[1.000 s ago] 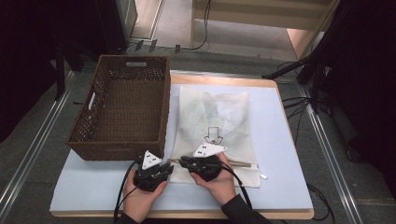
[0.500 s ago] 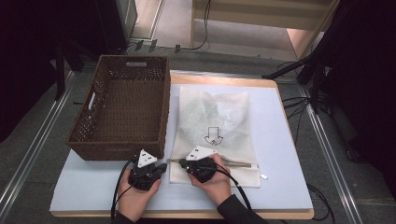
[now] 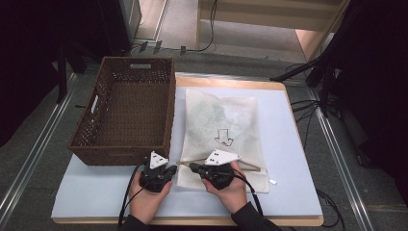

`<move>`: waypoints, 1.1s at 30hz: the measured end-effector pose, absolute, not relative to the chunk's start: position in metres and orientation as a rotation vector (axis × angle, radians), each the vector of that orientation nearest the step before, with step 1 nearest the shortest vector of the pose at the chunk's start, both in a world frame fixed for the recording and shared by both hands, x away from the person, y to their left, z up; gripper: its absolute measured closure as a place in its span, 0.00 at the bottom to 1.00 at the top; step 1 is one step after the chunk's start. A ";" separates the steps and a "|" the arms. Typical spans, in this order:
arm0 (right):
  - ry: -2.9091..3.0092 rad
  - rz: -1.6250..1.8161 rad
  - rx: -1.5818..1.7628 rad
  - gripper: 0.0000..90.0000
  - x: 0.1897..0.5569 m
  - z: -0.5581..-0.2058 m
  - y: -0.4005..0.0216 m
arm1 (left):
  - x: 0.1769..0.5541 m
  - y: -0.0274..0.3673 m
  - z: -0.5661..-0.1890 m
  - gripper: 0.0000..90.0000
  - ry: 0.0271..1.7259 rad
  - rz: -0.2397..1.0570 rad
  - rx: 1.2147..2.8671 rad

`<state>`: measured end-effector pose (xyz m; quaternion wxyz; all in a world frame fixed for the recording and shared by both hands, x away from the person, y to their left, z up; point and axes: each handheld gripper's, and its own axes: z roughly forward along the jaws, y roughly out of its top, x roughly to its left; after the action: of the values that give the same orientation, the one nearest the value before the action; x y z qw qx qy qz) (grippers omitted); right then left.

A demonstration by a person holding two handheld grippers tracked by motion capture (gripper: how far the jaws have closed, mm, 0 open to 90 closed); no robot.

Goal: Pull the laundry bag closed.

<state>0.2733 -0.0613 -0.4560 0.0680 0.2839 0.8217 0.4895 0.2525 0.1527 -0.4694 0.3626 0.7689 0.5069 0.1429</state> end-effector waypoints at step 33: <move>2.479 1.454 0.942 1.00 0.277 -0.468 -0.065 | 0.251 0.150 -0.469 0.80 1.221 0.183 1.878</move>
<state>0.2772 -0.0645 -0.4679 0.0587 0.3109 0.8183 0.4799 0.2506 0.1497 -0.4693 0.4322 0.7536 0.4899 0.0734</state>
